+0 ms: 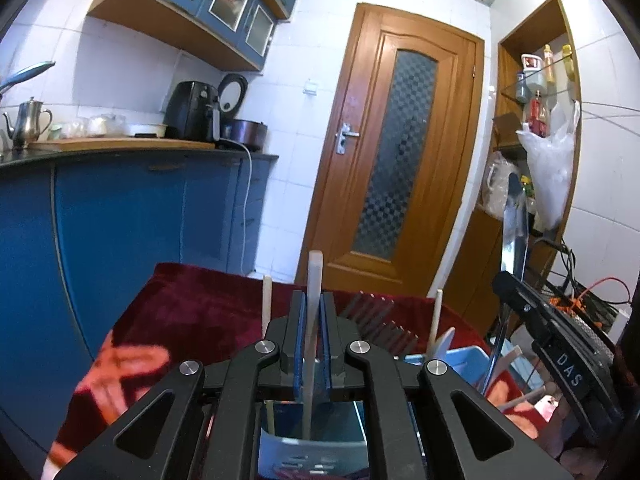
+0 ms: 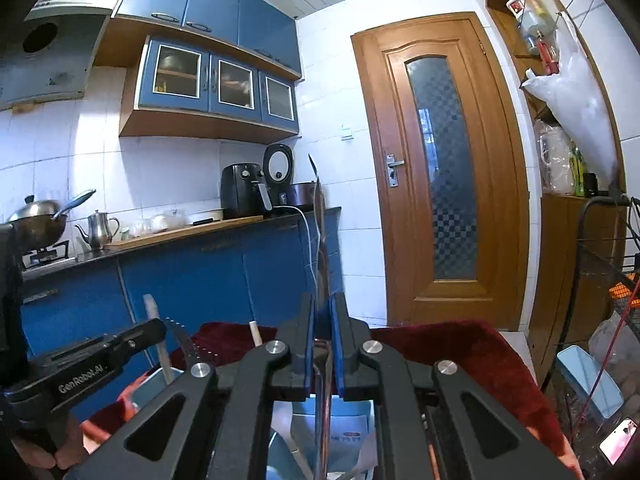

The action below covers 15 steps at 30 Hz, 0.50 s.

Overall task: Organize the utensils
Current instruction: 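Lift the tongs and stick with both tools and carry them over the holder, then open both tools to drop the tongs and stick into the blue holder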

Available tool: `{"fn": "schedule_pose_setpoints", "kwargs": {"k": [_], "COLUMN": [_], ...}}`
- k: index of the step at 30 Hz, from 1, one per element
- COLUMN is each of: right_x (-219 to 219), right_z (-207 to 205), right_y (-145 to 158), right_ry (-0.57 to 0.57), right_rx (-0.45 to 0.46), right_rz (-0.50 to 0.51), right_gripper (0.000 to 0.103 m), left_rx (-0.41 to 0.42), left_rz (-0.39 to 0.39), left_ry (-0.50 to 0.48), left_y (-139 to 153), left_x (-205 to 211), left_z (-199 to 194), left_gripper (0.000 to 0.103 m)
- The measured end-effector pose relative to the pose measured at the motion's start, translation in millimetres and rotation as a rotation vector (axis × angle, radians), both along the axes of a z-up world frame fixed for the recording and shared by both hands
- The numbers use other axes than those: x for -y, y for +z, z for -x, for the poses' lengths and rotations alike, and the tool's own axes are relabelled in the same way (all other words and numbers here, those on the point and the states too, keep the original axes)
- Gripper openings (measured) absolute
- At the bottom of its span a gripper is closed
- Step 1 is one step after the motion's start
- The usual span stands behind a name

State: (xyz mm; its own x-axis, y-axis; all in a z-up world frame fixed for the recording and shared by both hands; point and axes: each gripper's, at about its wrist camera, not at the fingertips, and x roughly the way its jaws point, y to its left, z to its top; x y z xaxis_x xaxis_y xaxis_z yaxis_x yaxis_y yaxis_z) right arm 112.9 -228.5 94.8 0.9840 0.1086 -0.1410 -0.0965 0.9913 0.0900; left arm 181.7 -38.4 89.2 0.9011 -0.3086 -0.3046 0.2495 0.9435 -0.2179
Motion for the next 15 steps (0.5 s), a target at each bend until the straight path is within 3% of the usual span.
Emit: {"fn": "schedule_pose_setpoints", "kwargs": {"k": [9,15], "right_x": [1.6,-0.5], "right_z": [-10.2,-5.9], "right_y": [2.7,-10.5], "right_ry": [-0.063,-0.012], "right_rx": [0.052,-0.007], "right_rz": [0.016,0.011], "right_gripper": [0.009,0.01], "left_rx": [-0.019,-0.031], "left_rz": [-0.003,-0.015], "left_ry": [0.012,0.008], "left_y": [2.5,3.6], "left_x": [-5.6,-9.4], "left_z": [14.6,21.4], "left_gripper": [0.008,0.008]}}
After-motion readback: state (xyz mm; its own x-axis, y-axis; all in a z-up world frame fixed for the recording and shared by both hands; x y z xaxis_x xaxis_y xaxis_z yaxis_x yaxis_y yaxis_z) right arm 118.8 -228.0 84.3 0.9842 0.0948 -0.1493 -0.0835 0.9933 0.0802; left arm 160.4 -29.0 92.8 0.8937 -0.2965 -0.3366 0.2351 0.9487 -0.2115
